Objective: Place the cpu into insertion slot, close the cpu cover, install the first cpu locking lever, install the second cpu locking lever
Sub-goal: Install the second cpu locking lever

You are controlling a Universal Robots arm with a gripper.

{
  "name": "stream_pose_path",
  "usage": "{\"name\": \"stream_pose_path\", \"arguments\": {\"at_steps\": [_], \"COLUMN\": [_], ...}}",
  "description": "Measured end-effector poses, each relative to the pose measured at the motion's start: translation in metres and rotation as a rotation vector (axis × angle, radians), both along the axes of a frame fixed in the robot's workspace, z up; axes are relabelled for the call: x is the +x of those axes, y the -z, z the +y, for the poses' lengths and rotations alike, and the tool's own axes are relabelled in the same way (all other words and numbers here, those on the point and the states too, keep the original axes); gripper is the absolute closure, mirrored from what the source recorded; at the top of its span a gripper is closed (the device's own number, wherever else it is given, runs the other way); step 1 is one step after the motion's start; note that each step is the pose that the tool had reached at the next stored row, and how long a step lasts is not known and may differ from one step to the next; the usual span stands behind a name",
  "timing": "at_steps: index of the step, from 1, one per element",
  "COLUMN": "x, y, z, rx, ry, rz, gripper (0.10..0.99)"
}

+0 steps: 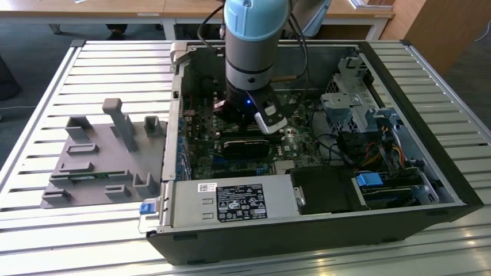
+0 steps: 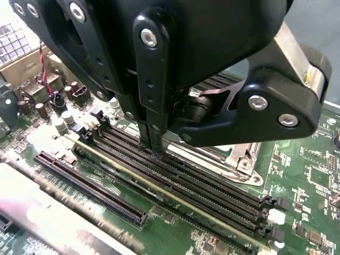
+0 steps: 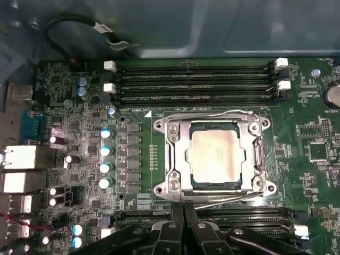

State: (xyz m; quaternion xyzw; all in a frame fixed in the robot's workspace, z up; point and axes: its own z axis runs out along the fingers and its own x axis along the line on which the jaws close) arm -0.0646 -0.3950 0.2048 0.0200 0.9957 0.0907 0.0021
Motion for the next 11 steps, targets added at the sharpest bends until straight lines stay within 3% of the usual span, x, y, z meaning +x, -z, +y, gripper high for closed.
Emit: {"name": "stream_pose_path", "arguments": {"at_steps": [5,11], "x": [-0.0061,-0.0078], "y": [0.0007,0.0051], "z": [-0.0044,-0.0051], "rx": [0.027,0.057], "ry": [0.000,0.000], "rz": [0.0001,0.0001], "gripper": [0.933,0.933]}}
